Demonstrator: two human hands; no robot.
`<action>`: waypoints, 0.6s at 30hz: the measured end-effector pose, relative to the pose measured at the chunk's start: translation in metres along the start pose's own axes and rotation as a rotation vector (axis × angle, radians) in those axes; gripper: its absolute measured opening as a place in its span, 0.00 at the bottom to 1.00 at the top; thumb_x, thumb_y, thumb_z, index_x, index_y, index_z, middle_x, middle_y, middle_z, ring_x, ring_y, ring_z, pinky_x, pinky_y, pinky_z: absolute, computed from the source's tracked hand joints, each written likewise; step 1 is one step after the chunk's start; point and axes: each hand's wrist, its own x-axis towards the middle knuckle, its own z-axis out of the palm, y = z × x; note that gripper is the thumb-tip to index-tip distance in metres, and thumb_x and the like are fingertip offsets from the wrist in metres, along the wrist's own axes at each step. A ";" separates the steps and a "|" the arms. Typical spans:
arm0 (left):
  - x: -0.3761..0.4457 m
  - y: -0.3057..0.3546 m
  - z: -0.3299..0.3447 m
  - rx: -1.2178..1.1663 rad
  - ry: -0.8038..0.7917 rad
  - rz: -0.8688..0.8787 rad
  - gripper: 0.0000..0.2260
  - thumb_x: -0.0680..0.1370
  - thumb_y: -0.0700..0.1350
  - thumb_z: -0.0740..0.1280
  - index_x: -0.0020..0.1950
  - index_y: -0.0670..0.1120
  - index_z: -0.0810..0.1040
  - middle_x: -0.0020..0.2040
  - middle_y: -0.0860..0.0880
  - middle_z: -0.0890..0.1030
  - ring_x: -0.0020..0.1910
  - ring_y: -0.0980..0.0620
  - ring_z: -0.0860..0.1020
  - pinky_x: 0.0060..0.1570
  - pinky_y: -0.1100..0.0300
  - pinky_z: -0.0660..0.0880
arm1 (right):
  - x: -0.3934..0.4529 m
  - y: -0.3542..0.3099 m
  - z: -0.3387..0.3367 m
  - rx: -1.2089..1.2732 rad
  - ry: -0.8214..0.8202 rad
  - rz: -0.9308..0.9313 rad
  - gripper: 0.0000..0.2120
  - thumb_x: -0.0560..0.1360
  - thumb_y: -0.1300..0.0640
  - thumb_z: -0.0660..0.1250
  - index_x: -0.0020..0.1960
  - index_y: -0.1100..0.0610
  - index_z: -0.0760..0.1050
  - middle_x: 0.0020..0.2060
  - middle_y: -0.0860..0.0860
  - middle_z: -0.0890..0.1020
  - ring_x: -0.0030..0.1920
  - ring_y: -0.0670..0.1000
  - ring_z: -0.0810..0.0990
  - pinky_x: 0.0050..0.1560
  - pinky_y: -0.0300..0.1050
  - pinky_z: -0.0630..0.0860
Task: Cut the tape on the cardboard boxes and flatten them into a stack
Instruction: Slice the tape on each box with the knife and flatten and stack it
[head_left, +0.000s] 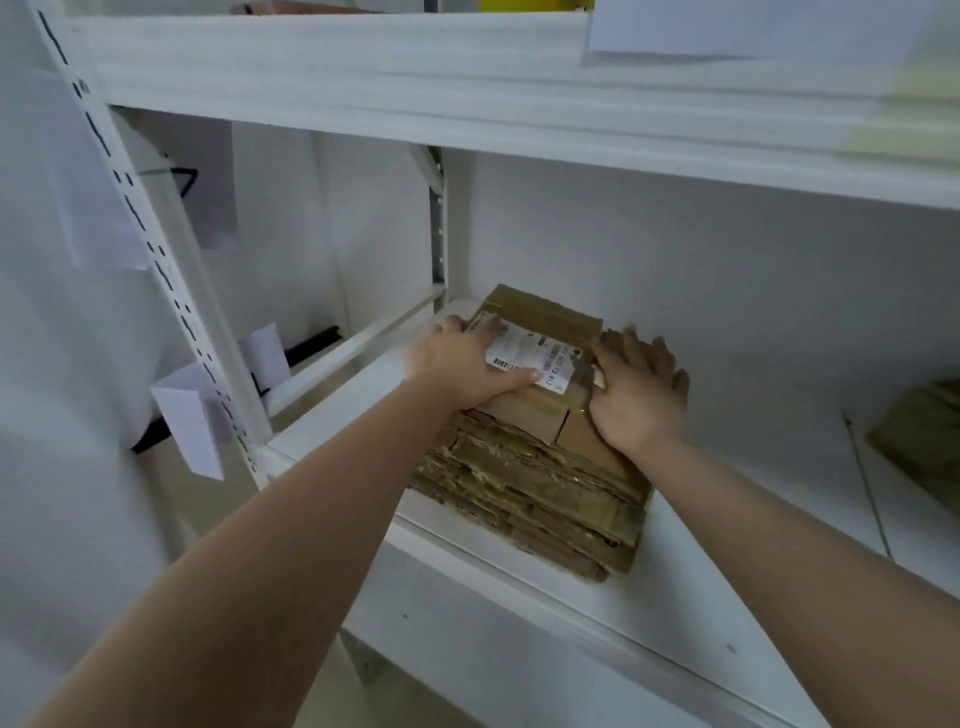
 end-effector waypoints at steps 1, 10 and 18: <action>0.001 -0.001 0.004 0.042 -0.020 0.029 0.42 0.68 0.78 0.53 0.77 0.58 0.56 0.75 0.42 0.62 0.72 0.38 0.62 0.65 0.44 0.65 | -0.001 0.002 0.008 0.010 -0.024 0.008 0.26 0.79 0.47 0.53 0.76 0.44 0.52 0.77 0.50 0.51 0.76 0.60 0.46 0.73 0.64 0.49; 0.009 0.007 0.042 0.061 -0.113 0.258 0.28 0.81 0.63 0.46 0.79 0.58 0.45 0.80 0.48 0.43 0.78 0.46 0.40 0.73 0.41 0.39 | 0.002 0.007 0.037 -0.004 -0.069 0.055 0.28 0.77 0.50 0.55 0.76 0.46 0.53 0.76 0.52 0.56 0.74 0.63 0.52 0.70 0.66 0.54; 0.012 -0.002 0.060 -0.082 -0.129 0.242 0.33 0.76 0.71 0.47 0.78 0.62 0.44 0.79 0.51 0.42 0.78 0.49 0.40 0.74 0.43 0.42 | 0.005 0.005 0.044 0.000 -0.056 0.058 0.28 0.77 0.47 0.53 0.76 0.44 0.53 0.76 0.52 0.57 0.75 0.61 0.52 0.71 0.65 0.52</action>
